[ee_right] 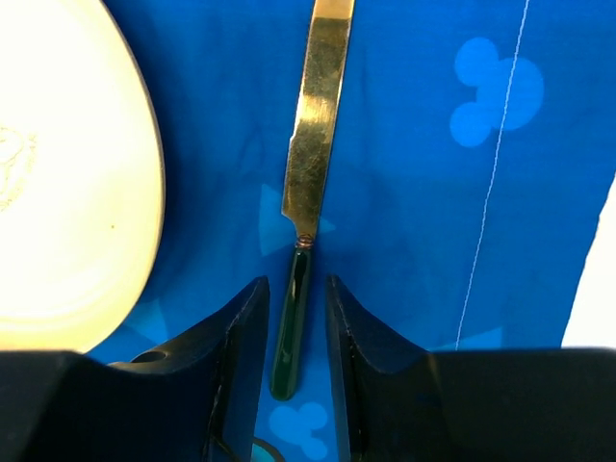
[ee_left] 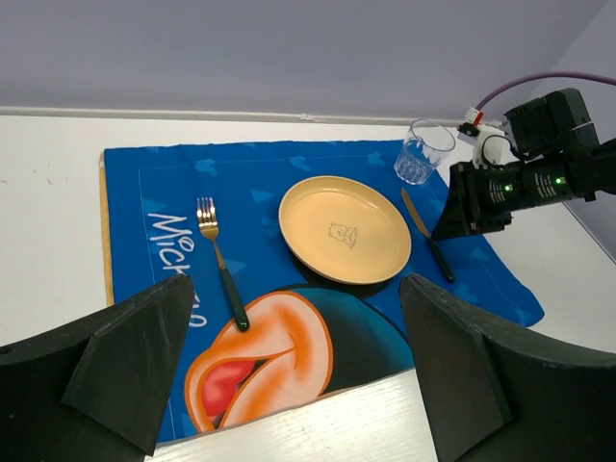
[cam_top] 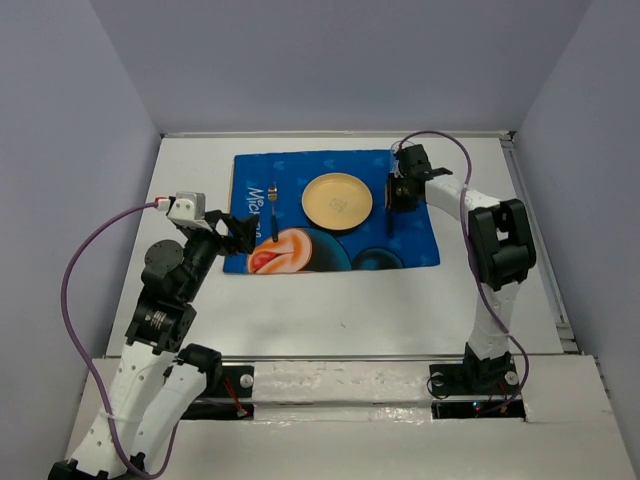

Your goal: Set the dinner table for one person

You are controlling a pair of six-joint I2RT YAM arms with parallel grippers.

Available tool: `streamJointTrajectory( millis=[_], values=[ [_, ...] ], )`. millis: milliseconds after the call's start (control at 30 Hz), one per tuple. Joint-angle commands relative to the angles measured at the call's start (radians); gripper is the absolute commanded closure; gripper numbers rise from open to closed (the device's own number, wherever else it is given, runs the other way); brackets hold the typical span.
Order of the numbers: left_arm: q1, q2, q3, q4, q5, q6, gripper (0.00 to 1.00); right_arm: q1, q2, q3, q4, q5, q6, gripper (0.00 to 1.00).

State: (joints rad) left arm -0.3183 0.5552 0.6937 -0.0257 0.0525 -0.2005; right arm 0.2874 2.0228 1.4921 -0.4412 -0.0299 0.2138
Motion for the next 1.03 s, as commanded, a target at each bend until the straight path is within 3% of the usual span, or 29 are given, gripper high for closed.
streamJointTrajectory(
  millis=[0, 167, 267, 300, 333, 367, 567, 733, 1000],
  values=[
    [0.01, -0.005, -0.01, 0.058, 0.007, -0.004, 0.01, 0.004, -0.1, 0.0, 0.016, -0.037, 0.009, 0.64],
    [0.015, -0.02, -0.008, 0.053, -0.026, -0.002, 0.01, 0.041, -0.323, -0.081, 0.033, -0.053, 0.035, 0.62],
    [0.016, -0.041, -0.011, 0.05, -0.057, -0.002, 0.01, 0.05, -0.502, -0.153, 0.076, -0.085, 0.048, 0.51],
    [0.016, -0.047, -0.011, 0.05, -0.081, -0.002, 0.01, 0.05, -0.553, -0.174, 0.091, -0.094, 0.061, 0.44],
    [0.016, -0.06, -0.013, 0.05, -0.106, -0.011, 0.01, 0.05, -0.603, -0.199, 0.129, -0.108, 0.068, 0.12],
    [0.016, -0.069, -0.016, 0.053, -0.117, -0.019, 0.01, 0.05, -0.712, -0.225, 0.15, -0.113, 0.076, 0.01],
    [0.018, -0.132, -0.019, 0.093, -0.132, -0.056, 0.01, 0.05, -1.076, -0.43, 0.295, -0.151, 0.125, 0.0],
    [0.019, -0.127, 0.038, 0.107, -0.098, -0.059, 0.01, 0.05, -1.32, -0.493, 0.272, -0.128, 0.113, 0.0],
    [0.018, -0.127, 0.113, 0.099, -0.036, -0.066, 0.01, 0.05, -1.441, -0.526, 0.225, -0.062, 0.098, 0.0]
  ],
)
